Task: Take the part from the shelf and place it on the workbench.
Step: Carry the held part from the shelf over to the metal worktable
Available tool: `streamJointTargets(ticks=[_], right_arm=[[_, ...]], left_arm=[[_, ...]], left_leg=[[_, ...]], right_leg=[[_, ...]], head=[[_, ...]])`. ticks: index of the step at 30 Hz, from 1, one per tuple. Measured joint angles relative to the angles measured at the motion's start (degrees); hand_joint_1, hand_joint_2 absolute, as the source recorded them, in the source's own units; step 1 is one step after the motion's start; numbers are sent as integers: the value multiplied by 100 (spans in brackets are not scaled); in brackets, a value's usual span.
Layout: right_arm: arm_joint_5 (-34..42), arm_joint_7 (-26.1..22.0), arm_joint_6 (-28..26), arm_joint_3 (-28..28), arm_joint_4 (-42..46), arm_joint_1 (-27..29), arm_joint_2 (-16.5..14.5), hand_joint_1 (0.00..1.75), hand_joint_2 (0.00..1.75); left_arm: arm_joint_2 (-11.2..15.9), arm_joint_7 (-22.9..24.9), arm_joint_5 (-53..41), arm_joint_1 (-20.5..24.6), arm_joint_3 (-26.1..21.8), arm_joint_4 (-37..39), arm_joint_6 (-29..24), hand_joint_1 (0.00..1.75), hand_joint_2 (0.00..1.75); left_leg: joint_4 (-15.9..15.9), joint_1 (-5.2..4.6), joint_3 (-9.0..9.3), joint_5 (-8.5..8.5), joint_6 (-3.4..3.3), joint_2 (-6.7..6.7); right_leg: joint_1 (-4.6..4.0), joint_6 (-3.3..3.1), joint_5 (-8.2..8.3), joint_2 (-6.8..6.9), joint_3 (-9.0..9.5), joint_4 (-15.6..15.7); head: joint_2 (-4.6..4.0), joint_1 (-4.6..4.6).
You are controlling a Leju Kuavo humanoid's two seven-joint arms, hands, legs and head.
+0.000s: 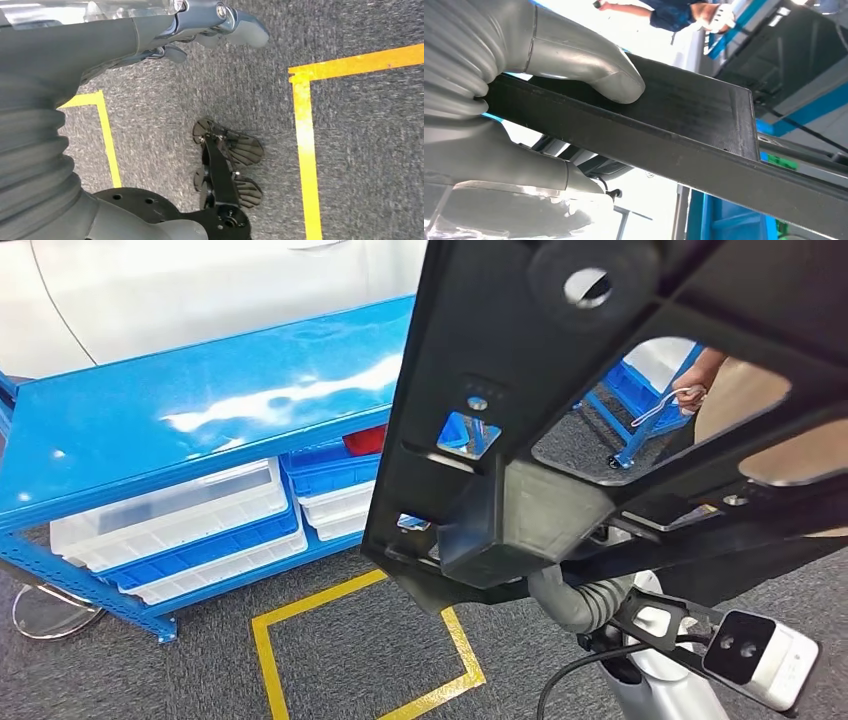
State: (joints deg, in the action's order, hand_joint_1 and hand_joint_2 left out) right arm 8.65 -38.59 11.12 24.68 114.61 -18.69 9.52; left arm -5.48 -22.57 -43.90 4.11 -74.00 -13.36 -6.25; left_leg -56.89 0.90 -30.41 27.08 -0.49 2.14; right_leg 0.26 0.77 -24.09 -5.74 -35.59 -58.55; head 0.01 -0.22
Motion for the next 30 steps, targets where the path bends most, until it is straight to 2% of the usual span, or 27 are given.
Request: streamJointTargets(ticks=[1, 3, 4, 5, 6, 7, 8, 10, 11, 12, 14, 16, 18, 19, 20, 21, 22, 23, 25, 26, 27, 29, 30], right_arm=[[-34, -10, -14, 1, 8, 13, 13, 175, 175], [-98, -20, -58, 2, 13, 49, 32, 175, 175], [-137, -21, -84, 4, 12, 80, 39, 175, 175], [-181, -20, -110, 8, 12, 116, 47, 175, 175], [-228, -20, -136, 13, 12, 151, 55, 175, 175], [-269, -20, -159, 17, 12, 182, 63, 175, 175], [-299, -24, -179, 22, 12, 210, 69, 175, 175], [-337, -46, -198, 31, 12, 253, 76, 175, 175], [-349, -62, -200, 34, 10, 269, 76, 175, 175], [-359, -78, -196, 36, 6, 284, 77, 175, 175], [-354, -98, -182, 36, -4, 302, 78, 175, 175], [-322, -110, -179, 29, -10, 296, 77, 175, 175], [-309, -119, -194, 23, -12, 295, 76, 175, 175], [-332, -120, -211, 23, -11, 311, 75, 175, 175], [-367, -121, -236, 22, -5, 341, 75, 175, 175], [-410, -121, -268, 22, 5, 379, 74, 175, 175], [-449, -121, -309, 22, 25, 419, 72, 175, 175], [-472, -121, -349, 23, 53, 449, 71, 175, 175], [-486, -120, -414, 23, 112, 457, 69, 175, 175], [-481, -118, -433, 23, 133, 440, 68, 175, 175], [-472, -113, -449, 23, 151, 421, 68, 175, 175], [-443, -86, -470, 22, 182, 379, 67, 175, 175], [-425, -64, -479, 21, 196, 350, 67, 175, 175]], left_arm=[[-26, 3, -15, 4, 11, 5, 2, 0, 175], [-60, 8, -49, -12, 32, 14, 11, 0, 175], [-77, 10, -73, -26, 45, 16, 19, 0, 175], [-92, 16, -96, -37, 64, 19, 26, 0, 175], [-112, 25, -119, -41, 85, 21, 32, 0, 175], [-131, 35, -134, -40, 104, 23, 37, 0, 175], [-150, 46, -138, -37, 120, 25, 37, 0, 175], [-183, 60, -124, -32, 130, 26, 23, 0, 175], [-194, 64, -114, -30, 131, 26, 6, 0, 175], [-201, 68, -103, -27, 131, 26, -21, 0, 175], [-208, 73, -73, -15, 130, 26, -90, 0, 175], [-207, 59, -50, -8, 128, 26, -138, 0, 175], [-198, 23, -50, -23, 126, 26, -132, 0, 175], [-191, -3, -51, -37, 126, 26, -107, 0, 175], [-181, -31, -53, -50, 126, 26, -79, 0, 175], [-169, -59, -53, -59, 126, 26, -52, 0, 175], [-156, -84, -54, -63, 125, 26, -28, 0, 175], [-135, -100, -54, -60, 125, 26, -11, 0, 175], [-77, -108, -50, -52, 123, 26, 13, 0, 175], [-48, -101, -42, -43, 120, 26, 19, 0, 175], [-21, -92, -25, -30, 116, 26, 24, 0, 175], [21, -83, 20, 9, 106, 26, 39, 0, 175], [40, -87, 40, 30, 101, 26, 50, 0, 175]], left_leg=[[39, 14, 4, -30, -33, -76], [62, 9, -5, -53, -65, -228], [57, 5, -16, -54, -66, -308], [50, 3, -26, -54, -65, -386], [41, 3, -34, -52, -62, -459], [32, 4, -38, -48, -54, -525], [21, 4, -38, -41, -41, -586], [-1, -21, -35, -18, 11, -684], [-9, -33, -32, -11, 46, -728], [-11, -46, -29, -7, 83, -769], [-11, -36, -23, 3, 158, -831], [-219, -14, -101, 176, 213, -654], [-877, -1, -378, 567, 234, -372], [-1282, 0, -558, 750, 237, -304], [-1582, 0, -694, 846, 239, -275], [-1691, 0, -742, 830, 237, -262], [-1561, 0, -679, 696, 226, -251], [-1223, 1, -518, 483, 207, -209], [-445, 12, -163, 154, 155, 37], [-209, 13, -61, 89, 138, 140], [-111, 9, -26, 89, 123, 200], [-74, 7, -20, 67, 84, 109], [-46, 14, -11, 42, 49, 43]], right_leg=[[-7, 25, -114, 142, -80, -165], [14, 74, -494, 430, -393, -847], [34, 103, -656, 483, -565, -1233], [55, 129, -732, 507, -671, -1489], [76, 149, -705, 526, -670, -1538], [91, 159, -581, 557, -540, -1337], [100, 160, -405, 633, -305, -943], [75, 111, -179, 854, 125, -174], [55, 75, -141, 918, 227, 28], [34, 36, -148, 925, 236, 80], [32, -38, -112, 805, 207, 90], [51, -118, -69, 700, 198, 127], [50, -173, -41, 593, 183, 142], [40, -186, -35, 530, 171, 140], [29, -194, -30, 463, 163, 136], [20, -196, -27, 391, 157, 129], [14, -195, -26, 317, 156, 118], [11, -191, -27, 243, 156, 102], [8, -166, -28, 100, 137, 58], [11, -139, -21, 37, 114, 40], [20, -103, -7, -24, 86, 34], [38, -25, 30, -125, 41, 41], [35, 3, 15, -80, 16, 13]], head=[[1, -17], [0, -49], [0, -50], [-1, -51], [-1, -51], [-1, -51], [-1, -53], [1, -49], [1, -45], [1, -40], [1, -35], [0, -25], [-1, -13], [-1, -8], [-1, -8], [-1, -8], [-1, -8], [-1, -8], [-1, -11], [0, -9], [0, -9], [1, -7], [0, -13]])
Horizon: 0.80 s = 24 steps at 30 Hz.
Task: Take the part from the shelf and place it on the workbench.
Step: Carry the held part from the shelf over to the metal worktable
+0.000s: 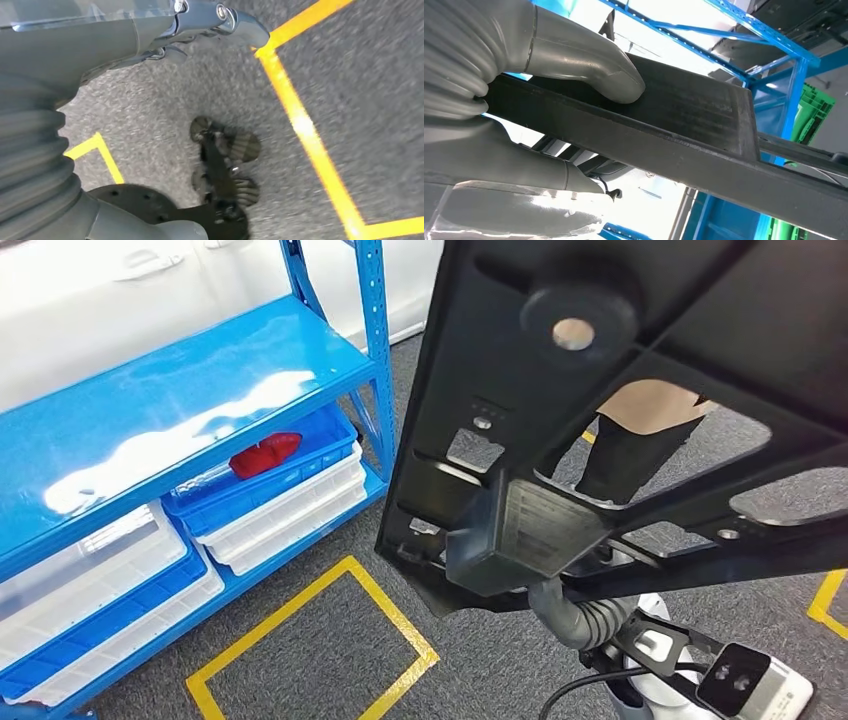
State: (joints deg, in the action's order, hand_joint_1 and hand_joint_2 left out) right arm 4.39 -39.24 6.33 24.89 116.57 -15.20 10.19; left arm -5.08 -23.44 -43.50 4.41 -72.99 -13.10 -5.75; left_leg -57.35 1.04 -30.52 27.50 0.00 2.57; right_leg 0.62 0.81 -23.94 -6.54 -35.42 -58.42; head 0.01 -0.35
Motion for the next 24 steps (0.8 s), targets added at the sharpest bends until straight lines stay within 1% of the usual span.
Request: streamJointTargets(ticks=[1, 2, 3, 4, 5, 6, 7, 8, 9, 10, 11, 12, 13, 14, 15, 16, 17, 18, 19, 20, 21, 22, 23, 24], right_arm=[[15, 30, -3, -1, 9, -43, 0, 175, 175], [26, 61, -6, -1, 15, -87, 0, 175, 175], [31, 86, -10, -2, 19, -119, 0, 175, 175], [29, 108, -13, -4, 21, -136, 0, 175, 175], [22, 120, -17, -10, 25, -127, 0, 175, 175], [9, 124, -21, -23, 33, -103, 0, 175, 175], [-7, 120, -25, -42, 45, -73, 0, 175, 175], [-24, 108, -27, -68, 61, -44, 2, 175, 175], [-36, 92, -29, -97, 78, -19, 4, 175, 175], [-51, 66, -36, -127, 94, 1, 6, 175, 175], [-78, 37, -54, -160, 115, 28, 8, 175, 175], [-120, 8, -82, -197, 140, 67, 13, 175, 175], [-177, -18, -116, -237, 170, 118, 21, 175, 175], [-231, -33, -149, -277, 208, 173, 33, 175, 175], [-276, -41, -178, -310, 248, 227, 45, 175, 175], [-306, -46, -202, -332, 286, 262, 55, 175, 175], [-323, -50, -221, -343, 316, 281, 61, 175, 175], [-338, -54, -238, -348, 335, 290, 63, 175, 175], [-350, -57, -250, -349, 342, 294, 66, 175, 175], [-358, -57, -258, -349, 342, 300, 69, 175, 175], [-364, -56, -267, -349, 340, 305, 73, 175, 175], [-367, -56, -274, -350, 340, 309, 77, 175, 175], [-367, -56, -280, -351, 340, 311, 80, 175, 175], [-368, -56, -287, -352, 340, 310, 81, 175, 175]], left_arm=[[17, -8, 11, 15, -5, -1, 11, 0, 175], [32, -16, 18, 22, -10, -1, 23, 0, 175], [47, -26, 16, 20, -14, -2, 39, 0, 175], [63, -32, 11, 11, -16, -2, 52, 0, 175], [79, -34, 0, 4, -16, -2, 62, 0, 175], [94, -24, -10, -1, -16, -2, 62, 0, 175], [105, -2, -20, -1, -16, -2, 49, 0, 175], [113, 33, -30, 0, -15, -2, 23, 0, 175], [116, 71, -34, 0, -15, -2, -9, 0, 175], [125, 107, -43, 0, -15, -2, -47, 0, 175], [135, 138, -56, -3, -16, -2, -85, 0, 175], [147, 161, -69, -4, -16, -2, -111, 0, 175], [161, 177, -80, -4, -16, -2, -132, 0, 175], [172, 182, -87, -4, -16, -2, -142, 0, 175], [186, 178, -87, -2, -17, -2, -142, 0, 175], [201, 165, -86, -6, -19, -2, -139, 0, 175], [213, 145, -85, -14, -22, -2, -131, 0, 175], [226, 125, -84, -25, -26, -2, -118, 0, 175], [236, 106, -83, -39, -31, -2, -103, 0, 175], [246, 92, -83, -51, -37, -2, -91, 0, 175], [259, 85, -83, -60, -43, -2, -84, 0, 175], [271, 82, -83, -64, -49, -2, -82, 0, 175], [283, 81, -83, -64, -54, -2, -81, 0, 175], [292, 80, -83, -62, -57, -2, -81, 0, 175]], left_leg=[[30, 10, 10, -26, -36, -72], [56, 18, 17, -47, -67, -151], [63, 5, 15, -53, -84, -227], [62, -4, 9, -54, -93, -303], [61, -11, 5, -52, -94, -381], [60, -14, 3, -48, -92, -456], [57, -15, 3, -42, -85, -524], [53, -15, 9, -33, -73, -586], [48, -15, 20, -20, -54, -643], [37, -31, 29, 0, -25, -693], [30, -44, 37, 16, 8, -738], [24, -60, 45, 31, 43, -783], [24, -72, 53, 42, 76, -829], [29, -68, 66, 50, 107, -878], [9, -57, 71, 84, 139, -862], [-82, -43, 42, 165, 163, -775], [-297, -30, -43, 309, 182, -645], [-634, -22, -191, 501, 191, -487], [-1049, -22, -383, 698, 193, -379], [-1436, -23, -570, 838, 192, -329], [-1668, -26, -695, 871, 188, -308], [-1684, -27, -723, 790, 176, -298], [-1457, -27, -638, 599, 157, -273], [-1066, -28, -474, 358, 132, -207]], right_leg=[[-9, 20, -78, 115, -61, -116], [-16, 36, -219, 268, -171, -346], [-17, 52, -407, 432, -332, -690], [-6, 69, -595, 525, -519, -1089], [8, 86, -714, 568, -672, -1423], [25, 100, -736, 591, -741, -1590], [41, 109, -655, 615, -694, -1527], [53, 111, -494, 656, -533, -1246], [58, 103, -316, 743, -301, -832], [38, 78, -199, 875, -92, -445], [16, 41, -131, 967, 50, -168], [-9, 2, -119, 1025, 113, -25], [-35, -37, -136, 1021, 109, 3], [-34, -73, -127, 950, 98, 9], [-28, -108, -118, 893, 98, 25], [-19, -148, -106, 835, 101, 42], [-7, -186, -93, 775, 106, 58], [-5, -214, -85, 712, 109, 65], [-13, -234, -82, 646, 106, 64], [-23, -245, -80, 572, 105, 62], [-34, -249, -78, 493, 105, 58], [-41, -250, -77, 413, 107, 51], [-45, -248, -78, 332, 112, 40], [-45, -243, -80, 255, 116, 28]], head=[[0, -15], [0, -28], [-1, -43], [-1, -54], [-1, -54], [-1, -55], [-1, -55], [0, -55], [0, -56], [0, -57], [0, -51], [-1, -47], [-1, -42], [-1, -39], [-1, -38], [-1, -33], [-1, -24], [-1, -13], [-1, -4], [-1, 0], [-1, 1], [-1, 1], [-1, 0], [-1, 1]])
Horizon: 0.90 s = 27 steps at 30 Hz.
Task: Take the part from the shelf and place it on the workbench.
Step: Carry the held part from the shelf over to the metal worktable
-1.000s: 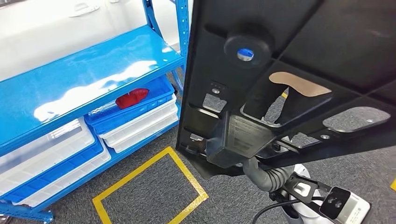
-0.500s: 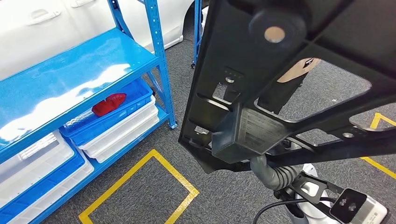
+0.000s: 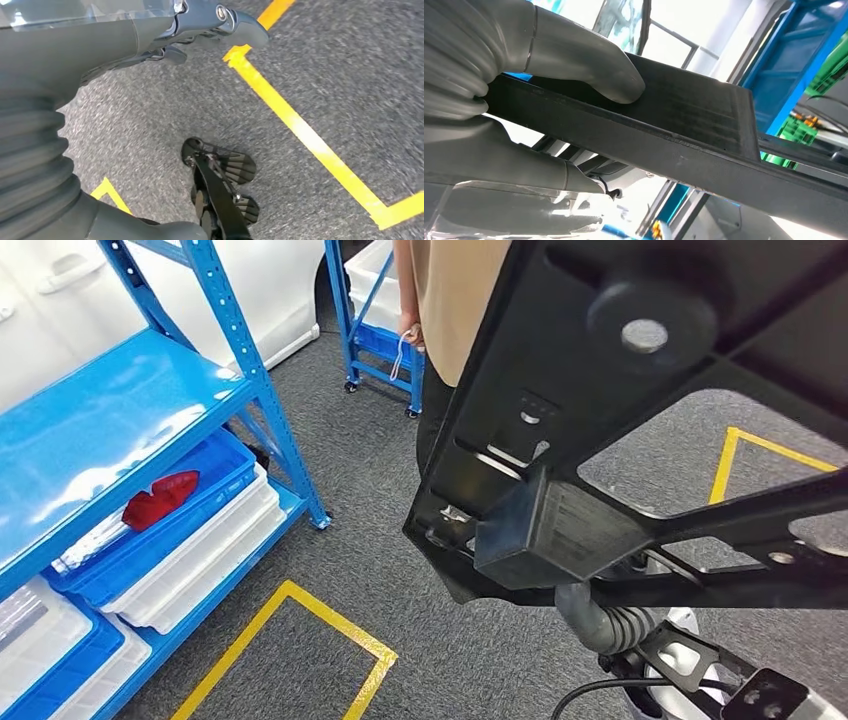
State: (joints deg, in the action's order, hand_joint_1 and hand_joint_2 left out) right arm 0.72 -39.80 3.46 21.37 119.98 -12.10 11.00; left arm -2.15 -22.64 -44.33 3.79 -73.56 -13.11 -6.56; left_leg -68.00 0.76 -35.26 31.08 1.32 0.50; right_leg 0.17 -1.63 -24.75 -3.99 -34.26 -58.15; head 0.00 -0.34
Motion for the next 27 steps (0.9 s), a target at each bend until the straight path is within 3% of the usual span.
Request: streamJointTargets(ticks=[2, 3, 4, 6, 8, 10, 12, 13, 14, 15, 17, 18, 19, 21, 23, 25, 27], right_arm=[[-1, -1, -12, -4, 0, -3, 1, 175, 175], [-2, -1, -15, -8, 1, -3, 2, 175, 175], [-2, -1, -16, -14, 1, 0, 3, 175, 175], [-2, 0, -18, -35, 7, 10, 15, 175, 175], [-2, 0, -21, -56, 20, 0, 37, 175, 175], [-1, 3, -30, -65, 29, -22, 62, 175, 175], [-18, 11, -48, -66, 30, -22, 84, 175, 175], [-49, 15, -62, -64, 30, -13, 91, 175, 175], [-99, 15, -84, -60, 30, -2, 96, 175, 175], [-160, 14, -110, -52, 31, 8, 98, 175, 175], [-250, 9, -151, -33, 33, 11, 99, 175, 175], [-262, 9, -157, -26, 36, 3, 99, 175, 175], [-251, 11, -151, -20, 38, -11, 102, 175, 175], [-182, 40, -131, -14, 40, -53, 113, 175, 175], [-15, 63, -67, -37, 40, -89, 152, 175, 175], [199, 63, 96, -136, 42, -76, 219, 175, 175], [312, 80, 300, -309, 44, -10, 285, 175, 175]], left_arm=[[23, -1, 0, 6, -7, 0, 2, 0, 175], [31, -2, 0, 7, -10, 0, 4, 0, 175], [39, -3, 1, 10, -13, 0, 6, 0, 175], [47, -6, 0, 28, -14, -1, 7, 0, 175], [51, -15, -2, 48, -14, -1, 25, 0, 175], [52, -30, -5, 40, -14, 0, 75, 0, 175], [53, -33, -6, 31, -14, 0, 110, 0, 175], [50, -25, -4, 34, -14, 0, 111, 0, 175], [41, -14, -3, 40, -14, 0, 109, 0, 175], [28, -5, -3, 44, -14, 0, 108, 0, 175], [0, 9, 4, 48, -15, 0, 114, 0, 175], [-12, 14, 13, 49, -17, 0, 118, 0, 175], [-24, 22, 26, 51, -21, 0, 117, 0, 175], [-67, 34, 50, 63, -32, 0, 104, 0, 175], [-113, 63, 58, 75, -46, 1, 92, 0, 175], [-154, 157, 49, 58, -57, 2, 89, 0, 175], [-203, 293, -2, 18, -60, 3, 75, 0, 175]], left_leg=[[724, 5, 305, -304, -41, 236], [905, 0, 375, -345, -53, 313], [967, -8, 394, -334, -65, 337], [1029, -6, 415, -374, -117, 213], [1108, 11, 443, -432, -191, 77], [1137, -7, 445, -451, -236, -63], [1134, -29, 438, -445, -244, -215], [1133, -33, 438, -440, -241, -286], [1131, -33, 442, -432, -234, -351], [1126, -33, 450, -421, -221, -412], [1108, -52, 468, -387, -174, -515], [1101, -61, 475, -373, -143, -560], [1098, -70, 484, -361, -110, -604], [1097, -58, 504, -337, -45, -673], [913, -32, 450, -185, 5, -504], [294, -12, 183, 172, 27, -222], [-433, -8, -166, 450, 37, -117]], right_leg=[[-3, 36, -1, -140, -20, -35], [5, 68, 6, -203, -43, -45], [16, 109, 20, -263, -67, -46], [36, 185, 48, -334, -99, -36], [18, 237, -89, -109, -203, -236], [24, 279, -446, 218, -514, -893], [60, 319, -684, 326, -824, -1546], [76, 334, -655, 345, -846, -1606], [87, 343, -524, 374, -738, -1414], [93, 344, -338, 447, -524, -1029], [66, 295, -97, 673, -111, -258], [42, 258, -57, 741, -7, -53], [17, 217, -68, 749, 13, 9], [13, 150, -45, 623, 7, 26], [38, 82, -14, 510, 28, 76], [42, 35, 5, 407, 39, 100], [26, 19, 9, 272, 33, 95]], head=[[0, -2], [0, 0], [0, 1], [0, 2], [1, -21], [1, -45], [0, -50], [0, -51], [0, -51], [0, -52], [0, -49], [0, -46], [0, -44], [1, -42], [1, -32], [0, -16], [0, -12]])
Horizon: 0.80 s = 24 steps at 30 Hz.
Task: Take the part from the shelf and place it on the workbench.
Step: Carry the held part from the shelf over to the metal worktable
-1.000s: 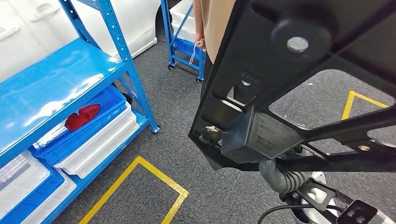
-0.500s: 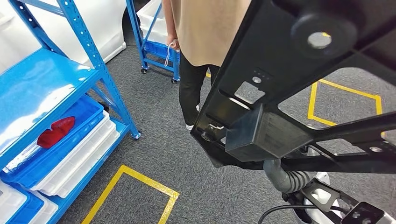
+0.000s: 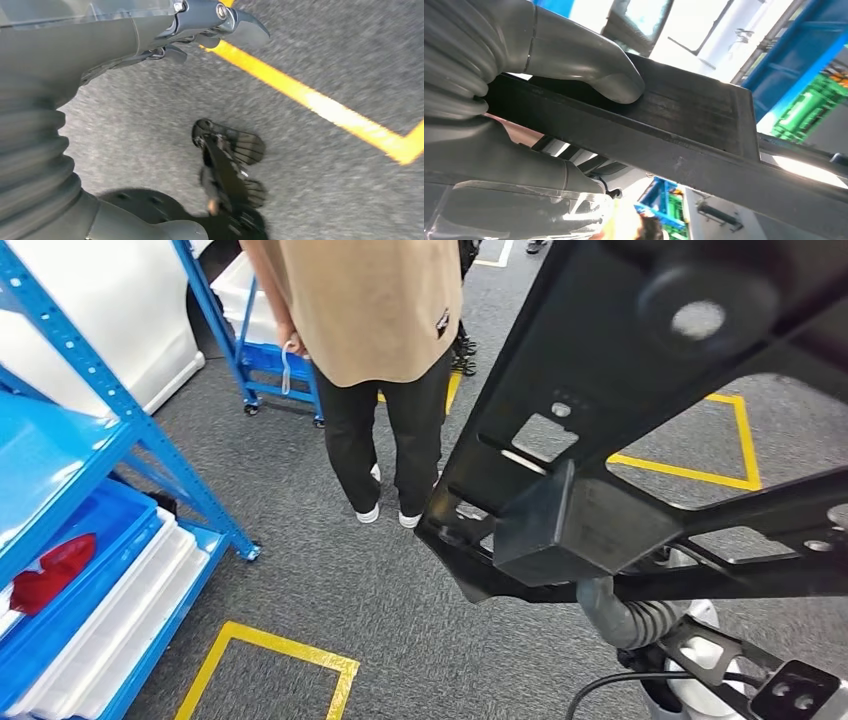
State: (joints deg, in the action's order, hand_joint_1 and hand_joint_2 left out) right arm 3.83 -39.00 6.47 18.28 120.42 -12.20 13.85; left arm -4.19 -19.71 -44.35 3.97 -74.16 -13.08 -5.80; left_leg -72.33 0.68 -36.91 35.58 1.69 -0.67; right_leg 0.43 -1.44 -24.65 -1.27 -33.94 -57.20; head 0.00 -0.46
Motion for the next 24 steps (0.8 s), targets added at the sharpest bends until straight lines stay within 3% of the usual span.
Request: streamJointTargets(ticks=[1, 2, 3, 5, 7, 9, 10, 12, 14, 16, 17, 18, 19, 21, 22, 24], right_arm=[[10, 24, 75, -87, 2, 34, 25, 175, 175], [-2, 57, 128, -160, 6, 63, 46, 175, 175], [-35, 94, 151, -211, 15, 87, 60, 175, 175], [-141, 138, 146, -267, 37, 140, 68, 175, 175], [-219, 95, 104, -308, 48, 228, 76, 175, 175], [-233, 11, 77, -360, 41, 315, 95, 175, 175], [-237, -20, 71, -391, 34, 339, 107, 175, 175], [-272, -49, 56, -448, 11, 343, 124, 175, 175], [-345, -62, 22, -483, -22, 343, 123, 175, 175], [-456, -56, -34, -492, -60, 357, 121, 175, 175], [-524, -44, -69, -493, -78, 361, 120, 175, 175], [-600, -27, -107, -494, -95, 361, 118, 175, 175], [-671, -11, -143, -497, -110, 358, 116, 175, 175], [-764, 8, -203, -504, -138, 341, 110, 175, 175], [-784, 10, -220, -511, -149, 332, 107, 175, 175], [-802, 13, -235, -528, -162, 322, 104, 175, 175]], left_arm=[[-26, 58, -34, -15, 1, 1, -8, 0, 175], [-52, 103, -72, -23, 3, 1, -14, 0, 175], [-75, 129, -98, -25, 7, 1, -10, 0, 175], [-116, 149, -127, -26, 15, 3, 6, 0, 175], [-148, 128, -121, -27, 17, 5, 21, 0, 175], [-169, 86, -84, -15, 17, 5, 27, 0, 175], [-177, 70, -58, -4, 15, 5, 28, 0, 175], [-186, 65, -22, 11, 9, 5, 31, 0, 175], [-180, 80, -14, 1, 3, 5, 28, 0, 175], [-177, 98, -15, -10, 1, 5, 16, 0, 175], [-176, 101, -15, -9, 0, 5, 9, 0, 175], [-176, 97, -16, -2, 0, 5, 6, 0, 175], [-176, 87, -18, 6, 0, 5, 8, 0, 175], [-171, 59, -22, 16, 0, 5, 20, 0, 175], [-168, 50, -24, 18, 0, 5, 25, 0, 175], [-163, 40, -25, 27, 0, 5, 29, 0, 175]], left_leg=[[-136, 1, -78, -15, 1, 15], [-50, 5, -54, -141, -2, 25], [247, 13, 71, -349, -9, 60], [1016, 47, 393, -703, -28, 308], [1382, 55, 541, -788, -53, 495], [1414, 35, 558, -790, -113, 414], [1443, 36, 570, -813, -157, 350], [1509, 41, 588, -861, -238, 202], [1522, 12, 582, -868, -277, 48], [1520, -10, 575, -859, -281, -110], [1519, -14, 575, -852, -277, -182], [1518, -15, 580, -844, -266, -247], [1515, -16, 591, -831, -250, -306], [1503, -41, 613, -797, -196, -402], [1496, -52, 624, -782, -164, -443], [1496, -57, 650, -764, -92, -532]], right_leg=[[-5, 0, 1, -78, -1, -6], [-7, 4, 0, -159, 0, -15], [-5, 12, -3, -238, 2, -28], [-5, 50, -18, -385, -18, -79], [-2, 120, -17, -512, -67, -114], [17, 203, 12, -620, -107, -104], [23, 232, 1, -576, -128, -123], [20, 278, -193, -283, -283, -424], [35, 323, -553, 4, -627, -1134], [68, 362, -711, 62, -876, -1660], [80, 374, -652, 77, -863, -1650], [88, 379, -504, 111, -726, -1405], [90, 378, -321, 195, -504, -1010], [47, 322, -109, 409, -131, -319], [22, 281, -87, 469, -51, -157], [-13, 192, -100, 396, -56, -118]], head=[[0, -1], [0, 0], [0, -1], [0, -1], [0, 0], [0, 2], [0, -1], [0, -27], [0, -51], [0, -52], [0, -52], [0, -54], [0, -54], [1, -50], [1, -49], [1, -44]])
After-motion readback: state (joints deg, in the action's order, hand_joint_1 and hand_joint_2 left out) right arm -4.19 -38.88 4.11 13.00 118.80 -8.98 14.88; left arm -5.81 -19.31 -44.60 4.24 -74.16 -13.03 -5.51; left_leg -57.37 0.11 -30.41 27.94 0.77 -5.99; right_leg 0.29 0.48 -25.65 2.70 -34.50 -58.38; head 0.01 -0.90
